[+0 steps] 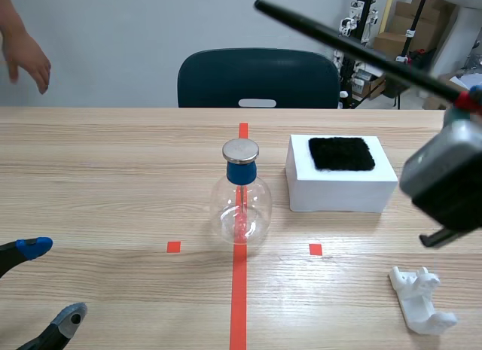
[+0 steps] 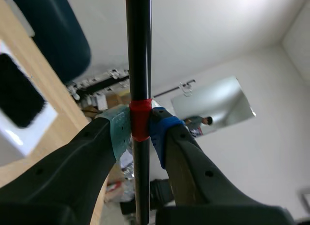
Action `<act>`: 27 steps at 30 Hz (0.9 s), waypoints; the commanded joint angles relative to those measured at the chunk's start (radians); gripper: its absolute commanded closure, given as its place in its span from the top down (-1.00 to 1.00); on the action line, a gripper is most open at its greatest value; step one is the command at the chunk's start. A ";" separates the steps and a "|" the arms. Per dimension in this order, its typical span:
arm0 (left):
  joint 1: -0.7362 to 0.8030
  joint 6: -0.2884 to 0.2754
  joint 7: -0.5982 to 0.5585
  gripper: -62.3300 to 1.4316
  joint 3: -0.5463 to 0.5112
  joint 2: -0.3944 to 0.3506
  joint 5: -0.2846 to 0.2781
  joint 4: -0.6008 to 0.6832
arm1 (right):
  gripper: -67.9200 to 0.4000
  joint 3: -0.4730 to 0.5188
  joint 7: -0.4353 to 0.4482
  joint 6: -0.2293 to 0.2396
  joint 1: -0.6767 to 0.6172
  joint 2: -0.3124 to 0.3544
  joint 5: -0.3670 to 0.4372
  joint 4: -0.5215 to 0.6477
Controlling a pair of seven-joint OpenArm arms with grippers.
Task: Do the electroscope experiment. move the rod toward and away from the electroscope
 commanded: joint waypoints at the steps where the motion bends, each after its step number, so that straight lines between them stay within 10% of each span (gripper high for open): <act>1: -0.003 0.002 -0.017 1.00 -0.010 -0.011 -0.010 0.011 | -0.98 0.014 -0.040 -0.016 0.058 0.048 0.003 0.010; 7: -0.003 0.002 -0.017 1.00 -0.010 -0.011 -0.010 0.011 | -0.98 -0.011 -0.224 -0.013 0.195 0.198 -0.041 0.008; 16: -0.003 0.002 -0.013 1.00 -0.010 -0.011 -0.010 0.011 | -0.98 -0.087 -0.257 -0.014 0.283 0.147 -0.315 -0.127; 27: -0.003 0.002 -0.014 1.00 -0.010 -0.011 -0.010 0.011 | -0.98 -0.296 -0.405 -0.042 0.454 0.261 -0.444 -0.251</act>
